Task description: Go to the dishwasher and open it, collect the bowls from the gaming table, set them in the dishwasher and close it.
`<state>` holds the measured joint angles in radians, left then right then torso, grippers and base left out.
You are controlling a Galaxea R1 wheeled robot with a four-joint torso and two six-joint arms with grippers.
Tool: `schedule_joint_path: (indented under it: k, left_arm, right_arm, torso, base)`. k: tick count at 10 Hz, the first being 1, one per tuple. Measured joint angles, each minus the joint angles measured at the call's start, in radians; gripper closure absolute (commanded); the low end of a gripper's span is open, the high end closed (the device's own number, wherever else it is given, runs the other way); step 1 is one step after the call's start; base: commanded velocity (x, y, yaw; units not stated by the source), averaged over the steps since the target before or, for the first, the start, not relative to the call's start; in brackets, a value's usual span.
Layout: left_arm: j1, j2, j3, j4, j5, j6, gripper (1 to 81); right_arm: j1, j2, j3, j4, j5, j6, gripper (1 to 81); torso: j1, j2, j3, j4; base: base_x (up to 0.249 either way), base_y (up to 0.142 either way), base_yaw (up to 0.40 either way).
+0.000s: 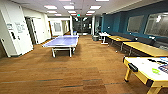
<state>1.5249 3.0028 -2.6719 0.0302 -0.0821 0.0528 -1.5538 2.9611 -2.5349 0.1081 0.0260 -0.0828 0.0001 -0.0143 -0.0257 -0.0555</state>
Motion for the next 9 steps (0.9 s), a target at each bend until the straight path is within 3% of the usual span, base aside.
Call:
schedule_joint_path:
  k: [5,9]
  left_arm:
    - [0.000,0.000,0.001,0.000,0.000,0.000,1.0]
    - [0.000,0.000,0.001,0.000,0.000,0.001,1.0]
  right_arm:
    - [0.000,0.002,-0.004,0.000,0.000,0.000,1.0]
    - [0.000,0.003,-0.007,0.000,0.000,0.000,1.0]
  torso:
    - [0.000,0.000,0.000,0.000]
    - [0.000,0.000,0.000,0.000]
  base:
    - [0.000,0.000,-0.018]
    - [0.000,0.000,-0.347]
